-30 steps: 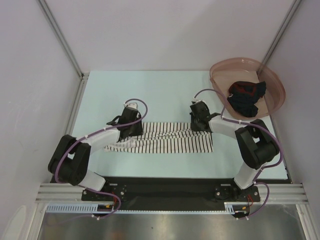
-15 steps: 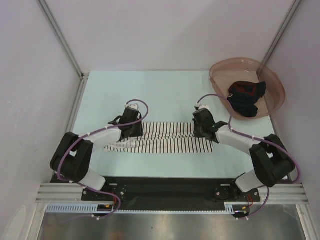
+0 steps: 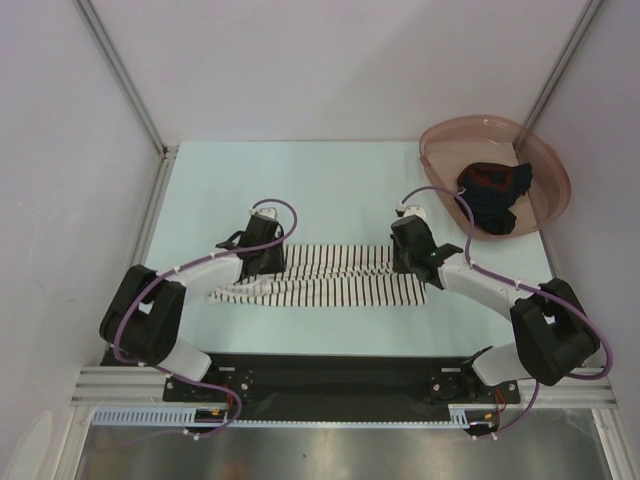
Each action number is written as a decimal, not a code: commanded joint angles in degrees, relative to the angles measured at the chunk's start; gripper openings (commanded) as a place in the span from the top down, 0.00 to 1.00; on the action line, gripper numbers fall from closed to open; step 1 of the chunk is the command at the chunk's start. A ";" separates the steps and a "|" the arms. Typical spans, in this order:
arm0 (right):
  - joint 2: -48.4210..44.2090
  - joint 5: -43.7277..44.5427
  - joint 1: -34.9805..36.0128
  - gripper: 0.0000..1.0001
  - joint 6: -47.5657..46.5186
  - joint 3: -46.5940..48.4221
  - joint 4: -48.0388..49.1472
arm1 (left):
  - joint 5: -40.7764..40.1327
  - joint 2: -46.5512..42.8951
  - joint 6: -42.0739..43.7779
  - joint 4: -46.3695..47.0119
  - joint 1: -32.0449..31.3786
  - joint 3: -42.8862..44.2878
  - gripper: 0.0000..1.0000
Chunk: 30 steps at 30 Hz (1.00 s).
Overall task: Fold and stack the tank tops
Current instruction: Fold the tank top
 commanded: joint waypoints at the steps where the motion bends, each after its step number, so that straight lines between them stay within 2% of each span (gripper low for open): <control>1: 2.47 1.78 -0.74 0.85 -1.77 5.61 0.58 | -1.52 -2.76 1.17 -1.21 -1.07 3.23 0.61; 5: 7.04 1.35 -2.93 0.84 -3.00 10.71 -0.47 | -1.60 -2.50 1.08 -1.82 -1.60 4.02 0.62; 10: 10.39 -0.33 -5.66 0.85 -3.00 10.64 -1.01 | -1.87 -2.06 1.08 -2.00 -2.92 4.72 0.62; 14: 7.42 -0.41 -5.75 0.86 -2.12 6.26 -0.39 | -5.37 -0.92 1.69 -4.01 -5.72 7.79 0.62; 19: 1.17 -0.94 -5.66 0.85 -1.33 2.12 -0.92 | -5.38 1.98 1.43 -4.46 -10.46 12.18 0.62; 25: -1.92 -3.22 -6.10 0.84 -0.45 -0.79 -1.44 | -4.69 10.50 1.25 -5.08 -15.91 22.11 0.63; 30: -0.08 -8.13 -7.15 0.84 1.04 -1.85 0.75 | 0.32 18.50 -0.06 -3.94 -18.74 29.50 0.65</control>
